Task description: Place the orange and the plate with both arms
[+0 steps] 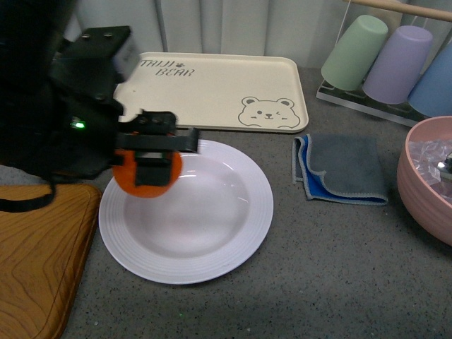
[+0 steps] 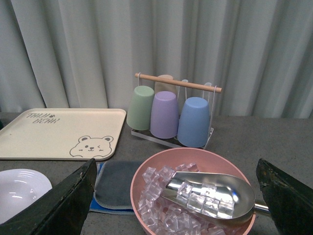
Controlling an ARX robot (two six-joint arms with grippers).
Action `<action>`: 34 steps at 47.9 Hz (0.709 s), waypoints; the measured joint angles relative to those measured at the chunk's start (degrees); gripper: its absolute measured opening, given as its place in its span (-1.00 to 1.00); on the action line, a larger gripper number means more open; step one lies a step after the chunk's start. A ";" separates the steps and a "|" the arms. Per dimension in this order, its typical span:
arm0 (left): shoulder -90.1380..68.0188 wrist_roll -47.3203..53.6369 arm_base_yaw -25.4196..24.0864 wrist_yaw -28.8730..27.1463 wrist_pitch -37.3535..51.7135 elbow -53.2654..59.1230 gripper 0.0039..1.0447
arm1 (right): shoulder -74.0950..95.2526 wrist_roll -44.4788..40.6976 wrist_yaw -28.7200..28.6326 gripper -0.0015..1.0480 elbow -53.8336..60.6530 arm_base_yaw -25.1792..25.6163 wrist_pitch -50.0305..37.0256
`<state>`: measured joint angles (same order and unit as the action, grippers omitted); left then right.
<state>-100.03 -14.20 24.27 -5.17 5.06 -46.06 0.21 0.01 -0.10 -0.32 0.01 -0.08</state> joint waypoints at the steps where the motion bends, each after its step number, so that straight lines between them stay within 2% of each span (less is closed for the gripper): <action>1: -0.74 -0.09 0.83 -0.37 0.02 -0.52 0.06 | 0.00 0.00 -0.02 0.82 0.00 0.00 0.00; 15: -8.33 -1.64 5.11 -2.54 0.55 -3.67 0.06 | 0.00 0.00 0.00 0.82 0.00 0.00 0.00; 28: -13.00 -3.45 5.70 -5.86 2.40 -5.22 0.06 | 0.00 0.00 0.00 0.82 0.00 0.00 0.00; 34: -14.60 -3.61 5.75 -5.68 2.32 -5.53 0.08 | 0.00 0.00 0.00 0.82 0.00 0.00 0.00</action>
<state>-114.63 -17.80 30.02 -10.85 7.38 -51.59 0.21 0.01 -0.10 -0.32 0.01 -0.08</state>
